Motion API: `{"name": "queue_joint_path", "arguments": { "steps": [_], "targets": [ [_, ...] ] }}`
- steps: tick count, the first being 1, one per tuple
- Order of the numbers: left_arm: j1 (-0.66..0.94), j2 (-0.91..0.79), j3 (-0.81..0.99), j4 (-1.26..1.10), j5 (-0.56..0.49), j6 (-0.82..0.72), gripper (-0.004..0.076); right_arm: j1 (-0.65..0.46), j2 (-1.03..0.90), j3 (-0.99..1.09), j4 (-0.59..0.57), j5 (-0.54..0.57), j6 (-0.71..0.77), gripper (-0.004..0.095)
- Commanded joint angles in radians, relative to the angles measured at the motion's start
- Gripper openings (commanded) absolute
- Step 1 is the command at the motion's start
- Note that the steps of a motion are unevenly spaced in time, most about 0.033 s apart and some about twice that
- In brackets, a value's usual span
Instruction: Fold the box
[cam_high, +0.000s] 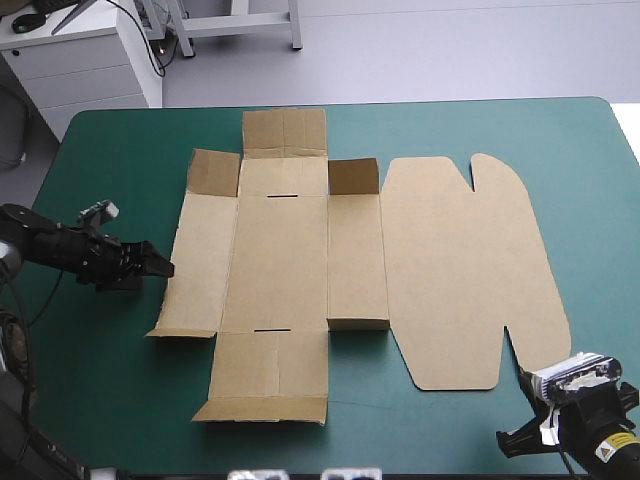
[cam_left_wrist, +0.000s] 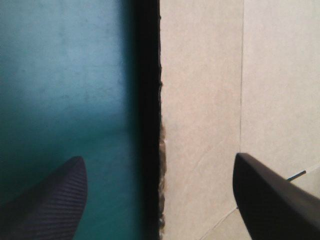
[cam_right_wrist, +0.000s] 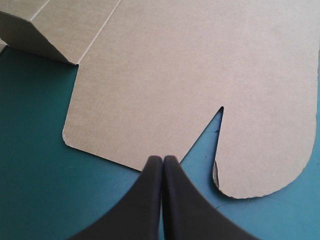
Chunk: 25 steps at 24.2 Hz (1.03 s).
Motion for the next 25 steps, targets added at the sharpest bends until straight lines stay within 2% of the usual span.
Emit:
{"name": "queue_joint_path", "arguments": {
  "steps": [1, 6, 10, 16, 19, 20, 21, 23, 24, 25],
  "targets": [
    [-0.037, 0.017, -0.026, -0.054, 0.089, 0.003, 0.0575, 0.004, 0.011, -0.024, 0.017, -0.061, -0.002, -0.0019],
    [-0.100, 0.052, 0.003, -0.072, 0.089, -0.006, 0.0575, 0.004, 0.011, -0.024, 0.017, -0.061, -0.002, -0.0019],
    [-0.163, 0.052, 0.067, -0.154, 0.089, 0.062, 0.0573, 0.004, 0.011, -0.024, 0.017, -0.061, -0.002, -0.0019],
    [-0.175, 0.052, 0.067, -0.256, 0.089, 0.067, 0.0478, 0.004, 0.011, -0.024, 0.017, -0.061, -0.002, -0.0019],
    [-0.175, 0.052, 0.067, -0.256, 0.082, 0.065, 0.0374, 0.004, 0.011, -0.024, 0.017, -0.061, -0.002, -0.0019],
    [-0.175, 0.052, 0.067, -0.248, 0.072, 0.062, 0.0312, 0.004, 0.011, -0.024, 0.017, -0.061, -0.002, -0.0019],
    [-0.175, 0.052, 0.067, -0.234, 0.042, 0.056, 0.0201, 0.004, 0.011, -0.024, 0.017, -0.061, -0.002, -0.0019],
    [-0.175, 0.052, 0.067, -0.231, 0.027, 0.052, 0.0059, 0.004, 0.011, -0.024, 0.017, -0.061, -0.002, -0.0019],
    [-0.175, 0.052, 0.067, -0.231, 0.027, 0.063, 0.0004, 0.004, 0.011, -0.024, 0.017, -0.061, -0.002, -0.0019],
    [-0.175, 0.052, 0.067, -0.231, 0.034, 0.064, -0.0003, 0.004, 0.011, -0.024, 0.017, -0.061, -0.002, -0.0019]
  ]
}}
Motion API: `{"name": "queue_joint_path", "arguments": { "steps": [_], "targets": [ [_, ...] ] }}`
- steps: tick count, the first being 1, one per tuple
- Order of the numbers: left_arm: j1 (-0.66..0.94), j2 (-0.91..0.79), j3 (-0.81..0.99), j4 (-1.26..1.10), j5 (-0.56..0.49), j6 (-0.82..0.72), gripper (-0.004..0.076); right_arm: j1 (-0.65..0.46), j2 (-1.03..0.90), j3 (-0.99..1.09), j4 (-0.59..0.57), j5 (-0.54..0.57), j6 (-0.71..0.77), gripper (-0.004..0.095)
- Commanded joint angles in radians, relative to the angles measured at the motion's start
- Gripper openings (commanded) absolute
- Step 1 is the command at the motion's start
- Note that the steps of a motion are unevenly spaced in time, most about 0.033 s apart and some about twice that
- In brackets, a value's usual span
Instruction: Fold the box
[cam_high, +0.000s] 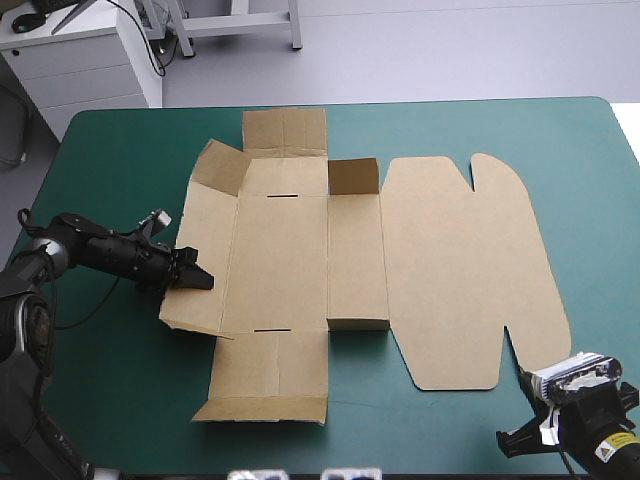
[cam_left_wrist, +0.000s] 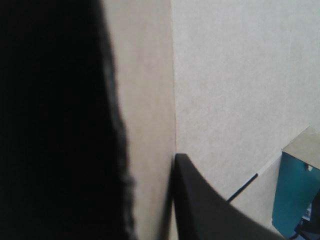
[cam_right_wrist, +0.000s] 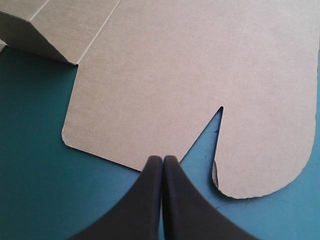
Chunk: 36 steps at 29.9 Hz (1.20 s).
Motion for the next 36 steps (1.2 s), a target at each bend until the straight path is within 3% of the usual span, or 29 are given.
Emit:
{"name": "queue_joint_path", "arguments": {
  "steps": [1, 7, 15, 19, 25, 31, 36],
  "targets": [
    [-0.008, -0.045, -0.014, -0.045, 0.048, 0.004, -0.0007, 0.004, 0.011, -0.024, 0.017, -0.061, -0.002, -0.0019],
    [-0.008, -0.045, -0.014, -0.056, -0.013, 0.003, -0.0003, 0.004, 0.011, -0.024, 0.017, -0.061, -0.002, -0.0019],
    [-0.008, -0.049, -0.054, -0.056, 0.109, 0.115, -0.0004, 0.004, 0.011, -0.024, 0.017, -0.061, -0.002, -0.0019],
    [-0.034, -0.089, -0.106, -0.049, 0.109, 0.128, -0.0004, 0.004, 0.011, -0.024, 0.017, -0.061, -0.002, -0.0019],
    [-0.124, -0.156, -0.284, -0.024, 0.109, 0.165, -0.0006, 0.004, 0.011, -0.024, 0.017, -0.061, -0.002, -0.0019],
    [-0.309, -0.176, -0.564, 0.314, 0.104, -0.002, -0.0003, 0.004, 0.011, -0.024, 0.017, -0.061, -0.002, -0.0019],
    [-0.478, -0.176, -0.729, 0.503, 0.071, -0.024, -0.0003, 0.004, 0.011, -0.024, 0.017, -0.061, -0.002, -0.0019]
  ]
}}
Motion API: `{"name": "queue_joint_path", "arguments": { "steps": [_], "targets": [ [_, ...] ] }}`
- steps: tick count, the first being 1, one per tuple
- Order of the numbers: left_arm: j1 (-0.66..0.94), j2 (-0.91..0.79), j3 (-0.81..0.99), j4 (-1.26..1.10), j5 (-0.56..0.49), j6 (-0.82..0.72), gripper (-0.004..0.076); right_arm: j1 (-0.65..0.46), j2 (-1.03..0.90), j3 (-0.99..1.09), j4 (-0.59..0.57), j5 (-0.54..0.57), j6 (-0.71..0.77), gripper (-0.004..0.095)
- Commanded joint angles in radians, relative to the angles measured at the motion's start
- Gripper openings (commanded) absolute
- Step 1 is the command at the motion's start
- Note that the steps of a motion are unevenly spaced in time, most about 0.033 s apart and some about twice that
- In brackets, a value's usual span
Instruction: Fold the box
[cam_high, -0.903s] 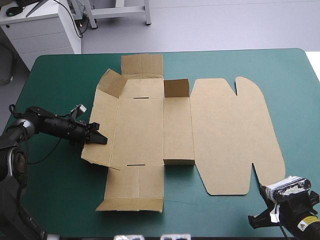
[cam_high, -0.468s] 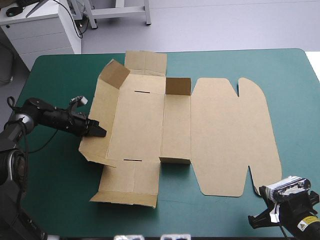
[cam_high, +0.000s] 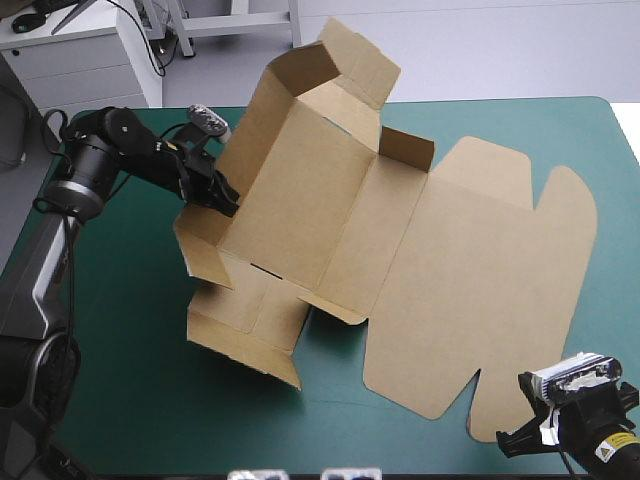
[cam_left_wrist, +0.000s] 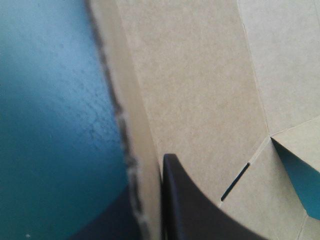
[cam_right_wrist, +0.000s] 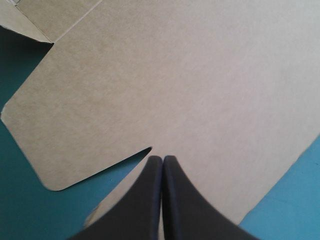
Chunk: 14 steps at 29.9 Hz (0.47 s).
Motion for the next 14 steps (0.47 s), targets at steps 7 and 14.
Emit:
{"name": "queue_joint_path", "arguments": {
  "steps": [7, 14],
  "targets": [
    [-0.264, -0.056, -0.182, 0.329, -0.092, -0.004, -0.0003, 0.004, 0.011, -0.024, 0.017, -0.060, -0.002, -0.0019],
    [-0.392, -0.024, -0.182, 0.611, -0.200, 0.000, -0.0004, 0.004, 0.011, -0.024, 0.017, -0.060, -0.002, -0.0019]
  ]
}}
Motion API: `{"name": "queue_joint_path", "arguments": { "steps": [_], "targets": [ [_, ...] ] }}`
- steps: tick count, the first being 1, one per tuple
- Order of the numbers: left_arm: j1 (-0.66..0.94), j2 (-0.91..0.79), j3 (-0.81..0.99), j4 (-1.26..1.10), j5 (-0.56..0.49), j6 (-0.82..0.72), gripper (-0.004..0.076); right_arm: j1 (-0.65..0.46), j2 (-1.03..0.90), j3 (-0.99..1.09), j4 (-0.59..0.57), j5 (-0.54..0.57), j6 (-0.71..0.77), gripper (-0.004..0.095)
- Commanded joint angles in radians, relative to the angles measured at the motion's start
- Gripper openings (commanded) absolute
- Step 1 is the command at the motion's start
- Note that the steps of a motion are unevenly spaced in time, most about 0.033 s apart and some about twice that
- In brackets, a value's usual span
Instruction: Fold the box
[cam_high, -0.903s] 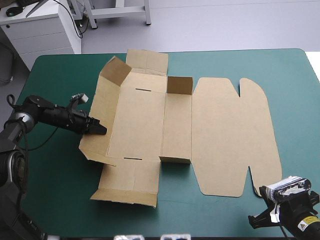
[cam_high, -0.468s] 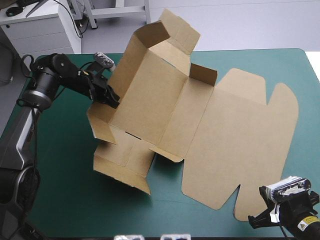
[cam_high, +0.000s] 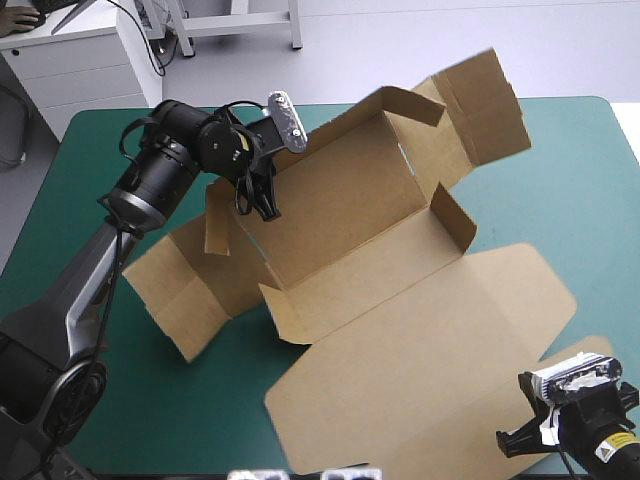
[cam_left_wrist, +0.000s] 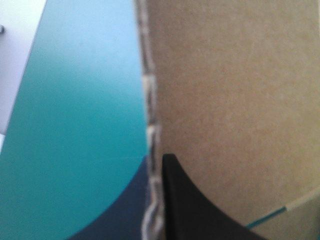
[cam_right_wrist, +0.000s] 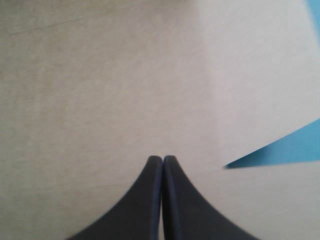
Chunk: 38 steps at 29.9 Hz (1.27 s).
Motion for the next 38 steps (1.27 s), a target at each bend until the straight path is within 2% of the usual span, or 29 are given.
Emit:
{"name": "queue_joint_path", "arguments": {
  "steps": [1, 8, 16, 21, 25, 28, 30, 35, 38],
  "targets": [
    [-0.056, -0.031, -0.035, 0.133, -0.122, 0.004, -0.0004, 0.004, 0.011, -0.024, 0.017, -0.060, -0.002, -0.0019],
    [-0.135, -0.021, -0.035, 0.197, -0.209, -0.002, -0.0008, 0.004, 0.011, -0.024, 0.017, -0.060, -0.002, -0.0019],
    [-0.263, -0.021, -0.033, 0.381, -0.218, -0.004, -0.0008, 0.004, 0.011, -0.024, 0.017, -0.060, -0.002, -0.0019],
    [-0.309, -0.048, 0.058, 0.470, -0.284, -0.021, -0.0008, 0.004, 0.011, -0.024, 0.017, -0.060, -0.002, -0.0019],
    [-0.326, -0.125, 0.250, 0.655, -0.439, -0.177, -0.0008, 0.004, 0.011, -0.024, 0.017, -0.060, -0.002, -0.0019],
    [-0.335, -0.194, 0.404, 0.894, -0.552, -0.352, -0.0008, 0.004, 0.011, -0.024, 0.017, -0.060, -0.002, -0.0019],
    [-0.337, -0.237, 0.492, 1.015, -0.587, -0.442, -0.0008, 0.004, 0.011, -0.024, 0.015, -0.060, -0.002, -0.0019],
    [-0.337, -0.299, 0.638, 1.169, -0.645, -0.532, -0.0008, 0.004, 0.011, -0.024, 0.015, -0.060, -0.002, -0.0019],
    [-0.337, -0.322, 0.706, 1.289, -0.701, -0.645, -0.0008, 0.004, 0.011, -0.024, 0.015, -0.060, -0.002, -0.0019]
  ]
}}
